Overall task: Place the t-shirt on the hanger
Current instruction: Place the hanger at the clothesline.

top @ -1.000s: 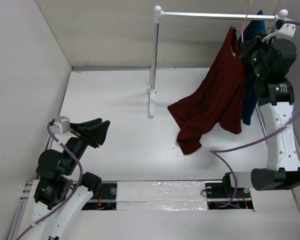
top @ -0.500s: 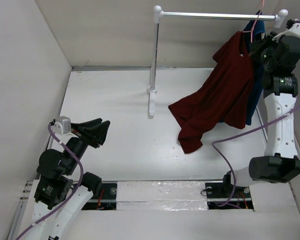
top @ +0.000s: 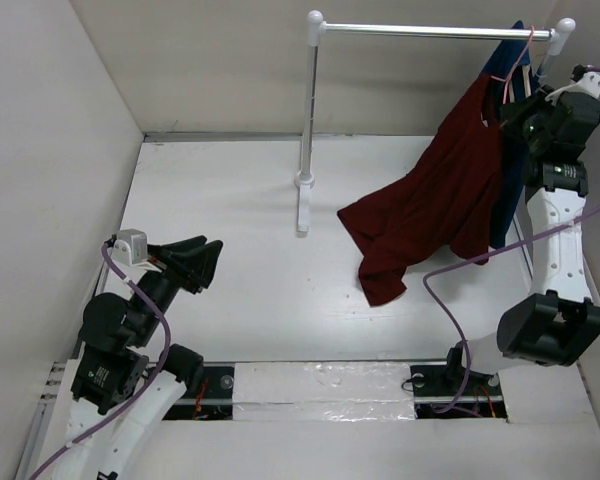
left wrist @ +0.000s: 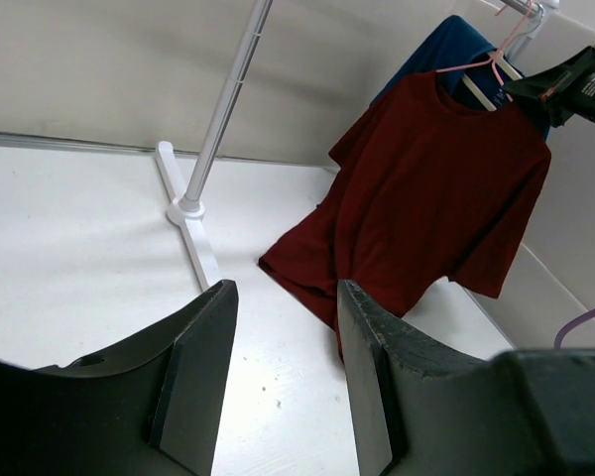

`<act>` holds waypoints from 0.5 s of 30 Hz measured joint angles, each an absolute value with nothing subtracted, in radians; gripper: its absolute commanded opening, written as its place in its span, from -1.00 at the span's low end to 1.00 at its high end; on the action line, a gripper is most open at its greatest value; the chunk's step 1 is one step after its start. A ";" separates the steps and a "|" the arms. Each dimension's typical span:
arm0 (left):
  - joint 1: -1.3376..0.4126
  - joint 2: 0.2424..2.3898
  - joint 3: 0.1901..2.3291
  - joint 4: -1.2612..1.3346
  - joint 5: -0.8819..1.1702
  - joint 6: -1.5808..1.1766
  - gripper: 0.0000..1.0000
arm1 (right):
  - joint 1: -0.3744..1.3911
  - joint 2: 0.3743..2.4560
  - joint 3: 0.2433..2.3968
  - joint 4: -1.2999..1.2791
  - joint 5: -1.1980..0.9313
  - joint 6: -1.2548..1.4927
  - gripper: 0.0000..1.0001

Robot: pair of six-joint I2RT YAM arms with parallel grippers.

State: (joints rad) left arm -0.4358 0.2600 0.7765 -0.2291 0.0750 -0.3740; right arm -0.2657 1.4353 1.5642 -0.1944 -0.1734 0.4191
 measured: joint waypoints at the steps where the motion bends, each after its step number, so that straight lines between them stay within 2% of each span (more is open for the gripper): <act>1: -0.436 0.262 0.776 -0.229 0.075 -0.374 -0.17 | -0.267 1.435 1.552 -0.179 -0.177 0.424 -1.00; 3: -0.436 0.266 0.776 -0.228 0.075 -0.374 -0.17 | -0.268 1.433 1.522 -0.137 -0.178 0.435 -1.00; 4: -0.436 0.268 0.776 -0.229 0.075 -0.374 -0.17 | -0.268 1.430 1.504 -0.113 -0.178 0.442 -0.84; 6: -0.436 0.273 0.776 -0.229 0.075 -0.373 -0.16 | -0.270 1.419 1.474 -0.083 -0.178 0.455 -0.48; 7: -0.436 0.273 0.776 -0.229 0.075 -0.373 -0.16 | -0.270 1.414 1.466 -0.082 -0.177 0.461 -0.02; 9: -0.436 0.275 0.776 -0.229 0.075 -0.372 -0.13 | -0.271 1.398 1.445 -0.078 -0.170 0.473 0.32; 11: -0.436 0.278 0.776 -0.229 0.075 -0.371 -0.09 | -0.274 1.370 1.424 -0.078 -0.154 0.488 0.75; 13: -0.430 0.284 0.776 -0.229 0.076 -0.370 -0.01 | -0.274 1.337 1.413 -0.078 -0.139 0.501 0.93; 15: -0.422 0.291 0.776 -0.229 0.078 -0.368 0.05 | -0.275 1.288 1.401 -0.078 -0.128 0.514 0.93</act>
State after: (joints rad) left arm -0.4225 0.2913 0.7761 -0.2295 0.0780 -0.3683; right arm -0.2749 1.2877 1.4014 -0.0784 -0.1276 0.5144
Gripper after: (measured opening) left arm 0.500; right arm 0.960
